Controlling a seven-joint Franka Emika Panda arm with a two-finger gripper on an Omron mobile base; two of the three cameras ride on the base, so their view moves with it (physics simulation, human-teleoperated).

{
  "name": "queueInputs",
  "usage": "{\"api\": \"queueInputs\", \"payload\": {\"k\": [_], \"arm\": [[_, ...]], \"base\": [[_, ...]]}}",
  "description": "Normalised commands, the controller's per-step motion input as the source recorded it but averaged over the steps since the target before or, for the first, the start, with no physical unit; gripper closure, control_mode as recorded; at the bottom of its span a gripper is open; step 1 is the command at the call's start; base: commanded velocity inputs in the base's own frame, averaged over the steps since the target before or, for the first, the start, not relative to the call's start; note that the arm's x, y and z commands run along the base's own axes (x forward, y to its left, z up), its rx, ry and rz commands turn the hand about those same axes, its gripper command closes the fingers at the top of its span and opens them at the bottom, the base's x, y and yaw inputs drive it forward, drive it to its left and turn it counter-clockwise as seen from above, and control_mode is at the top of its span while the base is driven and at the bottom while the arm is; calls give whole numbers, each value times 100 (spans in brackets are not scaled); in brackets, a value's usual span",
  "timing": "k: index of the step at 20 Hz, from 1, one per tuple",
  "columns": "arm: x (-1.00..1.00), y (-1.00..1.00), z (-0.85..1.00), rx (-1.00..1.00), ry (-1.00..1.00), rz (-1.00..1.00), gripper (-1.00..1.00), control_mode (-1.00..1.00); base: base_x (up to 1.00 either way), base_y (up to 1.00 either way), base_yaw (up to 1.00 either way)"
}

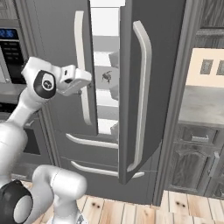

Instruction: Gather the lemon and sweet potato from the fridge and place them on a tray on the dining counter. Then gather the fishs from the fridge and place them on the other tray.

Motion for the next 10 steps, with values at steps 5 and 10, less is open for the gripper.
{"api": "queueInputs", "payload": {"k": [5,10], "arm": [[74,-53,-14,-7,17,-12,-100,-100],[41,-79,-25,-4,8,-14,-100,-100]], "base": [[0,0,0],[0,0,0]]}}
